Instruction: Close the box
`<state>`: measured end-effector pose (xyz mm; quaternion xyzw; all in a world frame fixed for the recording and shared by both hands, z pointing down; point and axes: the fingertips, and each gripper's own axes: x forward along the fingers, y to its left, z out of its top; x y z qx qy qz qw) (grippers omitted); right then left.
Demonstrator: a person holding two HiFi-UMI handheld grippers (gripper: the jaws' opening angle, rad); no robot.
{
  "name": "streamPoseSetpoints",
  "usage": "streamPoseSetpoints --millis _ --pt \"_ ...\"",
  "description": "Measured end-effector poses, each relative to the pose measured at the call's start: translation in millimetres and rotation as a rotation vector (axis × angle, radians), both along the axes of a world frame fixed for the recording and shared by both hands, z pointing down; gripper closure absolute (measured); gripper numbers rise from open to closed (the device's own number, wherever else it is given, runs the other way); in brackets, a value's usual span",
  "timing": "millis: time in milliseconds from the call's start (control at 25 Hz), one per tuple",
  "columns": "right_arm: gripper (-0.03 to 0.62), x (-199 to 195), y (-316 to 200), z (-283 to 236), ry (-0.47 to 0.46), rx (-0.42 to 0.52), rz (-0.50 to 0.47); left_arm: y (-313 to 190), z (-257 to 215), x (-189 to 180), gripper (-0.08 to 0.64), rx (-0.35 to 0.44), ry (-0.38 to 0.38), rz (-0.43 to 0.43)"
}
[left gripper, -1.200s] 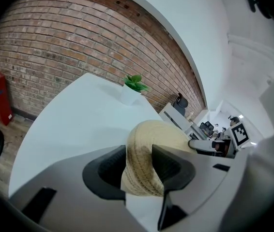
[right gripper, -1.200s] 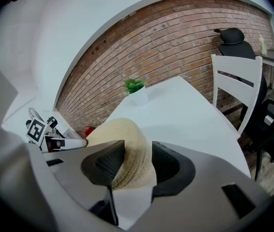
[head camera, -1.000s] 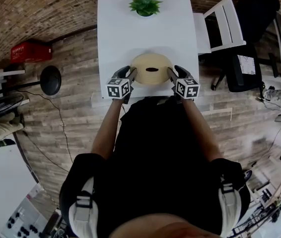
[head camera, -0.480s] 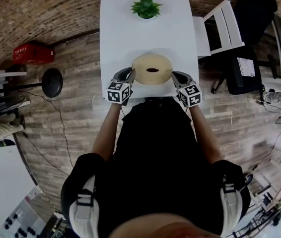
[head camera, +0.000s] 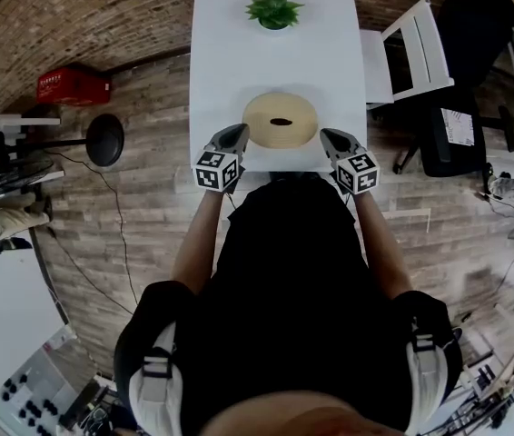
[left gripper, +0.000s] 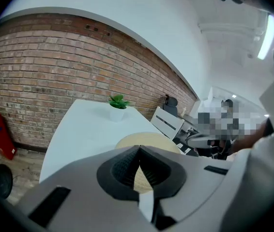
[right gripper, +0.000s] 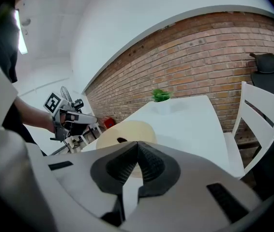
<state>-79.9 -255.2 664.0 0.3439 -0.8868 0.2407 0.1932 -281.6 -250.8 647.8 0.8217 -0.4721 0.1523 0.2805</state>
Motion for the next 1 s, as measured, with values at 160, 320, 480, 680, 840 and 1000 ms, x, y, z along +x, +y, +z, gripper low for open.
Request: streamPoseSetpoints --millis 160,320,480,680,840,1000 --pt "0.594 5.8 3.6 -6.0 0.008 0.003 -0.038 5.2 -9.8 4.0 0.538 0.009 0.015 -0.052" --pt "0.594 11.7 7.1 -11.9 0.014 0.001 -0.061 13.0 -14.0 12.7 0.538 -0.004 0.017 -0.067" --pt "0.594 23.0 12.6 -15.1 0.012 -0.001 -0.087 20.9 -16.1 30.7 0.538 -0.007 0.029 -0.083" --pt "0.594 36.5 24.2 -11.6 0.018 -0.009 -0.118 32.5 -15.7 46.9 0.538 -0.014 0.057 -0.131" --pt "0.594 46.0 29.4 -11.2 0.015 -0.006 -0.135 43.0 -13.8 54.4 0.538 -0.021 0.06 -0.165" --pt "0.594 57.9 39.3 -9.4 0.01 -0.007 -0.138 56.2 -9.9 63.0 0.538 -0.033 0.055 -0.191"
